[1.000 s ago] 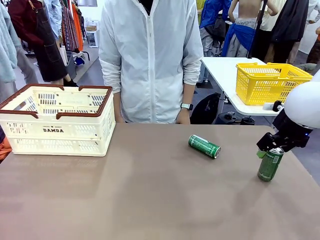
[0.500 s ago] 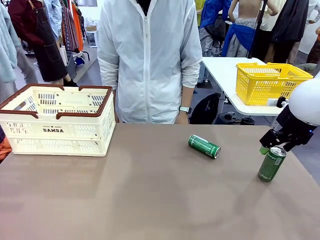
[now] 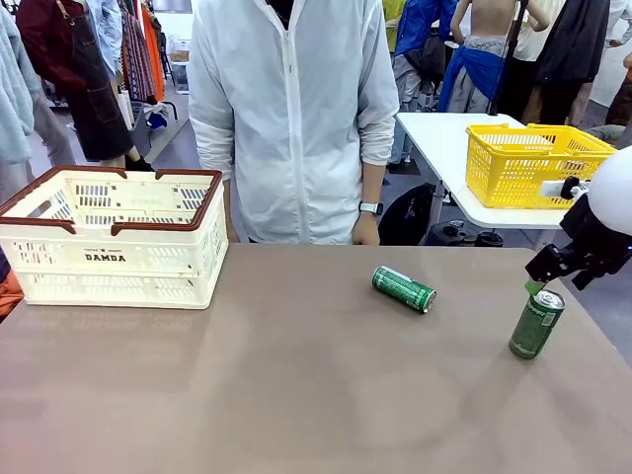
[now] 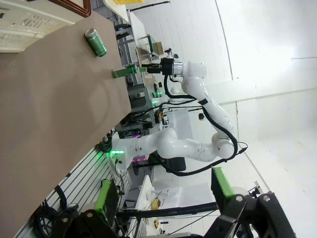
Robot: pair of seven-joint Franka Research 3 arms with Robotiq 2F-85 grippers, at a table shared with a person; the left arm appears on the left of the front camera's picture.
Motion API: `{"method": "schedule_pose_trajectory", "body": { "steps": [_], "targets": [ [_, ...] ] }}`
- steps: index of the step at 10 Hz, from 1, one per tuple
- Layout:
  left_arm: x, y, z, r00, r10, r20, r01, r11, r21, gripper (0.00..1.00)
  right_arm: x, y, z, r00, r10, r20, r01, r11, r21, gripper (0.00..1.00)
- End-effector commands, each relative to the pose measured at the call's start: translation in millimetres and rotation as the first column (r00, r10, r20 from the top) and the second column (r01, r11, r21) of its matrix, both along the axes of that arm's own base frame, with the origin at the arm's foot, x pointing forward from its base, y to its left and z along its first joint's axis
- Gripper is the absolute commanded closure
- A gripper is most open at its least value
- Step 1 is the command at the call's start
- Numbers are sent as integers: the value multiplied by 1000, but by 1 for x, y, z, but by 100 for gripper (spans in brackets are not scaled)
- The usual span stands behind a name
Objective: Place the drinks into the Shopping basket.
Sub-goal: Pick up one drink and place it into the Shopping basket.
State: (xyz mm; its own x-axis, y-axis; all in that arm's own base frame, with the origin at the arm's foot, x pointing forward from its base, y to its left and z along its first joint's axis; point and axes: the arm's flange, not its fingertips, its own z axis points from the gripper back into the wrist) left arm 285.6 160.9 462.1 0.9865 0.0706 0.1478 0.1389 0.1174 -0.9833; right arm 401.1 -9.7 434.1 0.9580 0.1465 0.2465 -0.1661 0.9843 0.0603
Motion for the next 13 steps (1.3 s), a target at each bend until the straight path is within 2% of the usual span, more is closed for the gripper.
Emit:
{"method": "schedule_pose_trajectory", "body": {
  "steps": [1,2,5,8,9,10,11,13],
  "targets": [
    [-1,-2,3,1000,12,-6,-12,1000,-14,0,6,5,-5,999,-26,-35,25,999,-24,0],
    [-1,-2,3,1000,12,-6,-12,1000,-14,0,7,7,-12,999,-31,-36,30,999,-26,0],
    [-1,-2,3,1000,12,-6,-12,1000,-14,0,17,16,-42,994,-16,-108,12,999,-35,0],
    [-1,-2,3,1000,12,-6,-12,1000,-14,0,16,19,-49,994,0,-105,-4,999,-37,0],
    [-1,-2,3,1000,12,-6,-12,1000,-14,0,15,18,-50,995,2,-100,-7,999,-47,13],
    [-1,-2,3,1000,12,-6,-12,1000,-14,0,15,19,-50,995,6,-104,-11,999,-53,68],
    [-1,-2,3,1000,12,-6,-12,1000,-14,0,14,20,-51,995,9,-103,-14,998,-53,100],
    [-1,-2,3,1000,12,-6,-12,1000,-14,0,14,20,-50,995,13,-102,-18,998,-53,100]
  ]
}}
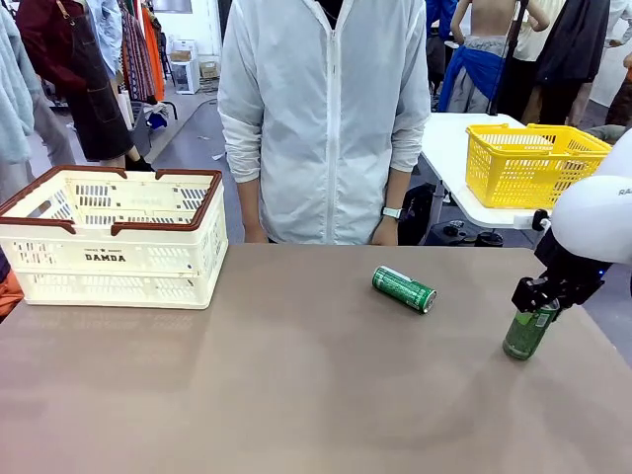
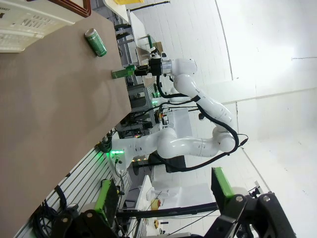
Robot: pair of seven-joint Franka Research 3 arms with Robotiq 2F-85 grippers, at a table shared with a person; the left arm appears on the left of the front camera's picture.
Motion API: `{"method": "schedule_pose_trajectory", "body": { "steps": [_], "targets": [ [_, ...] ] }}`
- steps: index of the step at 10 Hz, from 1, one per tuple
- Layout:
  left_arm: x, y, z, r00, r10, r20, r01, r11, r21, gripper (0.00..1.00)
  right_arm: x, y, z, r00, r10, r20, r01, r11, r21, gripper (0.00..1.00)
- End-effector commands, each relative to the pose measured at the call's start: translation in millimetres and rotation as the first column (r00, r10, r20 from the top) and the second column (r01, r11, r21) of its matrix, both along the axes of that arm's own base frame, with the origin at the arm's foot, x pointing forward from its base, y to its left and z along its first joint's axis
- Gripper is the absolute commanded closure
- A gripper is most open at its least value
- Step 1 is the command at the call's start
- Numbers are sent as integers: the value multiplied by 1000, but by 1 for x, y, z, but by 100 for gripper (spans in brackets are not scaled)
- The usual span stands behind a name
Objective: Place the drinks into the Shopping basket.
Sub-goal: Pick up one drink and place it into the Shopping basket.
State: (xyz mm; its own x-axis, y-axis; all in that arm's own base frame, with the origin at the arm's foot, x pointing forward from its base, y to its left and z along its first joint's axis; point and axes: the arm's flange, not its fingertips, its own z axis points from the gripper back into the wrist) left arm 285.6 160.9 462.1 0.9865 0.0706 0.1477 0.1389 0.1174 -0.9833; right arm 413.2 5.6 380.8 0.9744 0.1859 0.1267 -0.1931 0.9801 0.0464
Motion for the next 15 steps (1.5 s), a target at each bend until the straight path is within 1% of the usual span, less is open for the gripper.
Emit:
{"method": "schedule_pose_trajectory", "body": {
  "steps": [1,4,5,6,7,8,9,10,11,12,13,15],
  "targets": [
    [-1,-2,3,1000,12,-6,-12,1000,-14,0,2,4,3,1000,-16,18,16,1000,-20,100],
    [-1,-2,3,1000,12,-6,-12,1000,-14,0,2,3,3,1000,-11,18,11,1000,-26,100],
    [-1,-2,3,1000,12,-6,-12,1000,-14,0,-1,2,11,1000,-1,24,1,1000,-12,100],
    [-1,-2,3,1000,12,-6,-12,1000,-14,0,-6,1,34,998,17,63,-17,1000,-2,100],
    [-1,-2,3,1000,12,-6,-12,1000,-14,0,-16,1,73,994,35,107,-35,999,2,100],
    [-1,-2,3,1000,12,-6,-12,1000,-14,0,-30,2,115,994,44,99,-44,999,5,100],
    [-1,-2,3,1000,12,-6,-12,1000,-14,0,-50,9,155,994,51,99,-50,999,-9,100],
    [-1,-2,3,1000,12,-6,-12,1000,-14,0,-68,14,176,998,29,51,-29,999,-19,100],
    [-1,-2,3,1000,12,-6,-12,1000,-14,0,-85,19,184,999,11,36,-10,1000,-26,100],
    [-1,-2,3,1000,12,-6,-12,1000,-14,0,-92,17,183,998,0,66,1,1000,-20,100],
    [-1,-2,3,1000,12,-6,-12,1000,-14,0,-81,10,180,997,45,67,-46,999,0,100],
    [-1,-2,3,1000,12,-6,-12,1000,-14,0,-81,10,180,997,45,67,-46,999,0,100]
  ]
}}
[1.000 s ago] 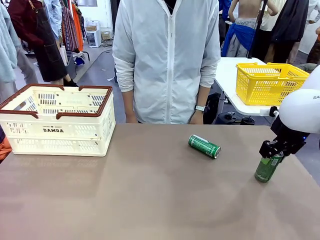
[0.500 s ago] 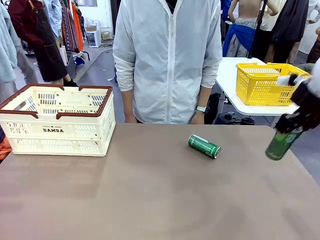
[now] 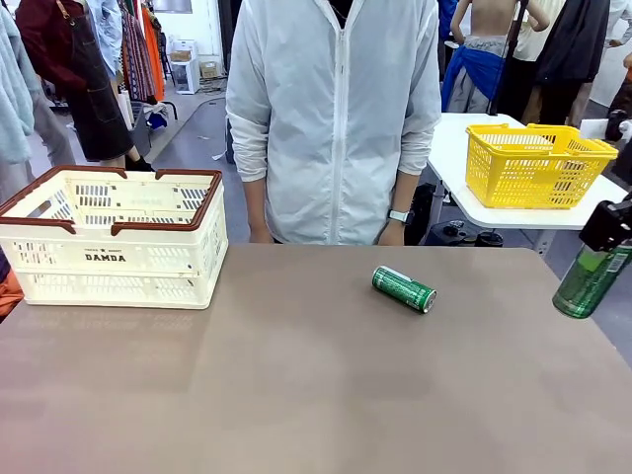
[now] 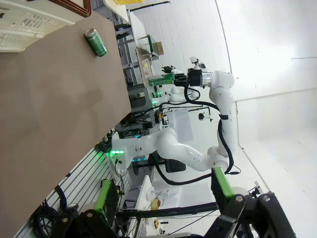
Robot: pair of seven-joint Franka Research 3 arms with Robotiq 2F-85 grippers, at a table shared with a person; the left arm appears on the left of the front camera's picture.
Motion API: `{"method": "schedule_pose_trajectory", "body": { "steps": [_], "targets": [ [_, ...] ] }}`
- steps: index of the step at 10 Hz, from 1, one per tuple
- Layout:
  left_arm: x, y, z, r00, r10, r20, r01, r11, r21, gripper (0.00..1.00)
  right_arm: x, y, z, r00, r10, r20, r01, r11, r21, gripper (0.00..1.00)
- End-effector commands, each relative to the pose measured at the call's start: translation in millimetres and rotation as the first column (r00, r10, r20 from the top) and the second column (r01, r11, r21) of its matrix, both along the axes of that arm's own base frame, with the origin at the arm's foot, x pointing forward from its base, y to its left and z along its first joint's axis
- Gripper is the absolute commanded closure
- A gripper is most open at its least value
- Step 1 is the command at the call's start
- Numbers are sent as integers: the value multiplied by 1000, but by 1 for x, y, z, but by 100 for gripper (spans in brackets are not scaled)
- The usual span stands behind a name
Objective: Place the drinks into the Shopping basket.
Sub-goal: Pick up one drink and place it into the Shopping basket.
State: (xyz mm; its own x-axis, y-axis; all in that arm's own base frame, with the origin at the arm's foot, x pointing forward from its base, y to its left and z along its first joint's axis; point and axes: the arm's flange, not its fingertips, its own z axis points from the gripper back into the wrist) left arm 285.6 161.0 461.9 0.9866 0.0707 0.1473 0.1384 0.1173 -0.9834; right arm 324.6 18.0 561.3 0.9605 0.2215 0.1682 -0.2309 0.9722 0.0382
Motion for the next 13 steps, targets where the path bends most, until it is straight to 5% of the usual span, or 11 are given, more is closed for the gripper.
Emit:
{"method": "schedule_pose_trajectory", "body": {
  "steps": [1,5,9,11,13],
  "targets": [
    [-1,-2,4,1000,12,-5,-12,1000,-14,0,-6,0,6,1000,2,6,-2,1000,-1,100],
    [-1,-2,4,1000,12,-5,-12,1000,-14,0,-3,152,14,987,-124,107,121,992,30,100],
    [-1,-2,4,1000,12,-5,-12,1000,-14,0,2,368,-26,977,12,213,-21,999,36,100],
    [-1,-2,4,1000,12,-5,-12,1000,-14,0,5,453,-69,979,134,154,-144,988,57,100],
    [-1,-2,4,1000,12,-5,-12,1000,-14,0,5,496,-116,976,217,9,-217,974,56,100]
  ]
}}
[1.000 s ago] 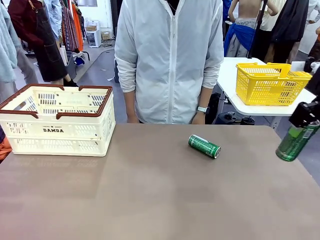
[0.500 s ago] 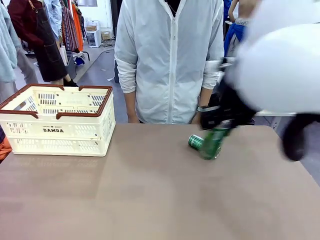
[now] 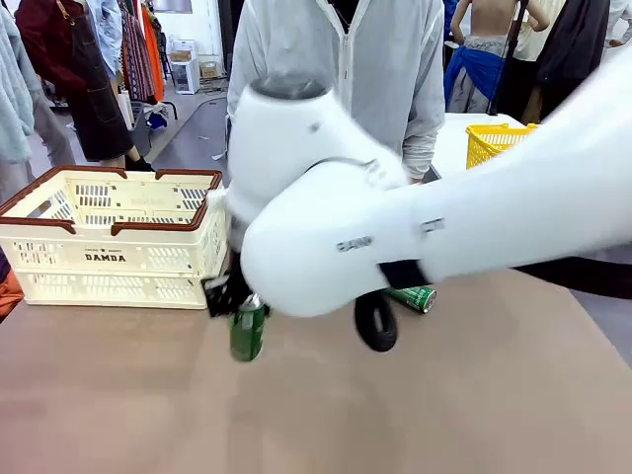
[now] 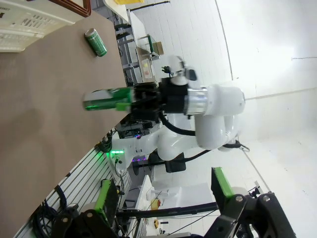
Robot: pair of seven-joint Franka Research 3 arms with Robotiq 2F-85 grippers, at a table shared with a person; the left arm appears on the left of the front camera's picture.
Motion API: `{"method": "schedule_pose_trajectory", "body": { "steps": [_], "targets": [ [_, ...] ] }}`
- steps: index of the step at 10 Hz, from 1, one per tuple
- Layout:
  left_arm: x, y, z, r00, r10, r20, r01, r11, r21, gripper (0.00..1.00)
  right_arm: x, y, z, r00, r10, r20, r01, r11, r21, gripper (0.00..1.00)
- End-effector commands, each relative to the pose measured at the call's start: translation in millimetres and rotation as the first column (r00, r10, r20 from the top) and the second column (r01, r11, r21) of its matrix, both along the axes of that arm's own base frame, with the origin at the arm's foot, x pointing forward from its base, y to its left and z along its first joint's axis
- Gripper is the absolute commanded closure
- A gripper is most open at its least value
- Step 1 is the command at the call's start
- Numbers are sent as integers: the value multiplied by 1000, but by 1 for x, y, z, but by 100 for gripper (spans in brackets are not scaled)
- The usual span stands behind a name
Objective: Place the drinks into the Shopping basket.
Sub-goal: Pick up one drink and place it into the Shopping basket.
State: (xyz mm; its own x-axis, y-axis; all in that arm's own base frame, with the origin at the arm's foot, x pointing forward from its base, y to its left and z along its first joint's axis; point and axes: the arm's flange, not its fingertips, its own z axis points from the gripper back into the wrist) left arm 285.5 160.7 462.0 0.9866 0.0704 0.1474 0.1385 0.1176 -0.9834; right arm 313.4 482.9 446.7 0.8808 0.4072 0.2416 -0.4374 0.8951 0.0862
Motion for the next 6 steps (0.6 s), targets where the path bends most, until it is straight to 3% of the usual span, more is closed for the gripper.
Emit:
{"method": "schedule_pose_trajectory", "body": {
  "steps": [1,5,6],
  "targets": [
    [-1,-1,4,1000,12,-5,-12,1000,-14,0,14,42,-22,997,53,-54,-55,998,-36,100],
    [-1,-1,4,1000,12,-5,-12,1000,-14,0,14,50,-52,995,79,-69,-85,992,-91,100],
    [-1,-1,4,1000,12,-5,-12,1000,-14,0,14,49,-53,993,90,-73,-97,991,-91,47]
  ]
}}
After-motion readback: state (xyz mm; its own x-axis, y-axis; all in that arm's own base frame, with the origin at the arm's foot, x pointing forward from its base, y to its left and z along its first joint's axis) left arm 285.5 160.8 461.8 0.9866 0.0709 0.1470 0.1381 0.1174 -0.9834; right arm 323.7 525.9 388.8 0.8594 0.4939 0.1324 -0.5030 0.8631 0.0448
